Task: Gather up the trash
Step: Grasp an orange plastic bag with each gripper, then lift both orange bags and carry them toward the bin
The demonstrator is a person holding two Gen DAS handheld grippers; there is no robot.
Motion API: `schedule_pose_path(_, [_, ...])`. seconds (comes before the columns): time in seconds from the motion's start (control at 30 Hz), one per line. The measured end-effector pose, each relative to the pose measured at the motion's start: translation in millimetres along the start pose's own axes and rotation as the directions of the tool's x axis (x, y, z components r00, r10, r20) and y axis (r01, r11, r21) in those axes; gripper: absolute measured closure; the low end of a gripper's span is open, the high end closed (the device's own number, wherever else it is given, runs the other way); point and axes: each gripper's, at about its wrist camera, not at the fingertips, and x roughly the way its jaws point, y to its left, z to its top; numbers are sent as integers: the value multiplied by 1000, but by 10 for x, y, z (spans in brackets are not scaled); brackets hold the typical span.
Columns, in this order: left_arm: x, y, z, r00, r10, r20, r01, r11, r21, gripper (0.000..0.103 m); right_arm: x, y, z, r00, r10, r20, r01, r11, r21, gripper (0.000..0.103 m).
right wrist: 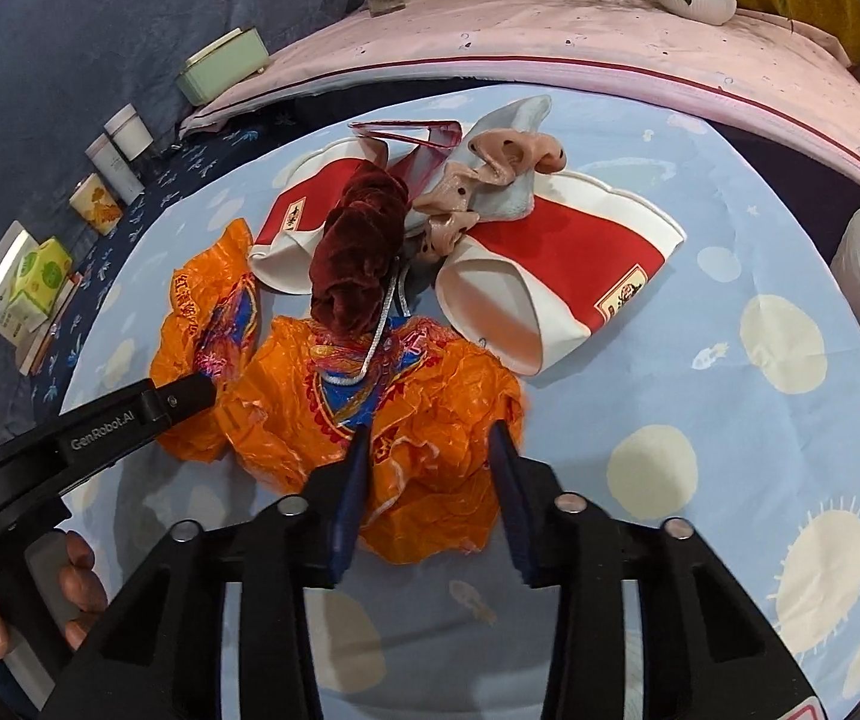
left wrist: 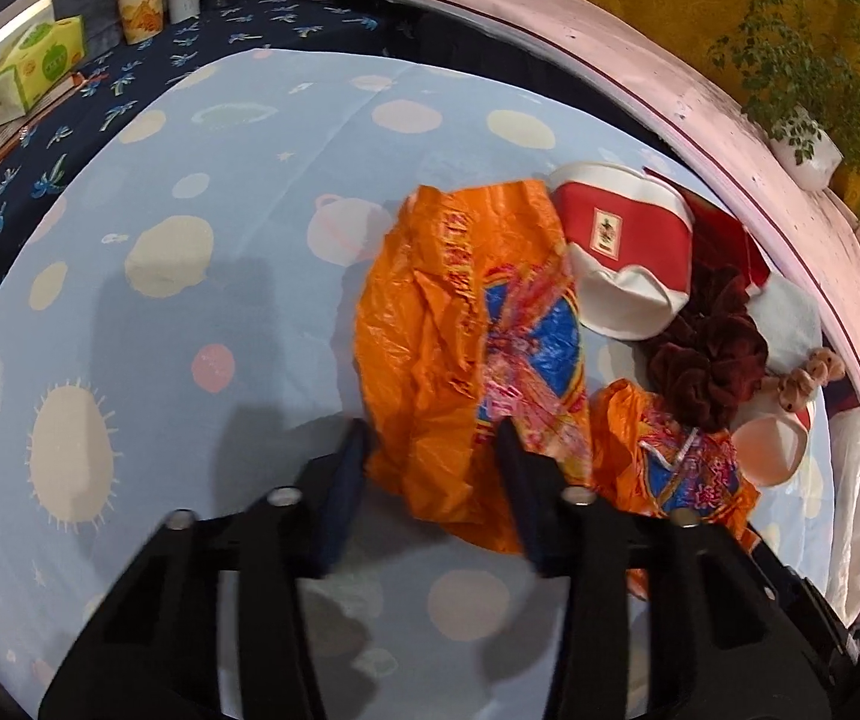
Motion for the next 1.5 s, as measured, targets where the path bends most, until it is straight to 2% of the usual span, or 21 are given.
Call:
schedule_pose_path(0.07, [-19, -33, -45, 1000, -4, -2, 4, 1000, 3, 81, -26, 0, -43, 1000, -3, 5, 3, 1000, -13, 79])
schedule_pose_path(0.17, [-72, -97, -116, 1000, -6, 4, 6, 1000, 18, 87, -90, 26, -91, 1000, -8, 10, 9, 999, -40, 82])
schedule_pose_path(0.4, [-289, -226, -238, 1000, -23, 21, 22, 999, 37, 89, -338, -69, -160, 999, 6, 39, -5, 1000, -29, 83])
schedule_pose_path(0.6, [-581, -409, -292, 997, -48, 66, 43, 997, 72, 89, -642, -180, -164, 996, 18, 91, -17, 1000, -11, 83])
schedule_pose_path(0.9, [-1008, -870, -373, 985, -122, 119, 102, 982, 156, 91, -1114, -449, -124, 983, 7, 184, -13, 999, 32, 83])
schedule_pose_path(1.17, [-1309, -1477, -417, 969, -202, 141, 164, 956, 245, 91, -1541, -808, -42, 958, -43, 282, 21, 997, 79, 83])
schedule_pose_path(1.5, [-1566, -2345, -504, 947, -294, 134, 226, 900, 374, 91, -2007, -1467, -6, 922, -120, 368, 52, 981, 189, 83])
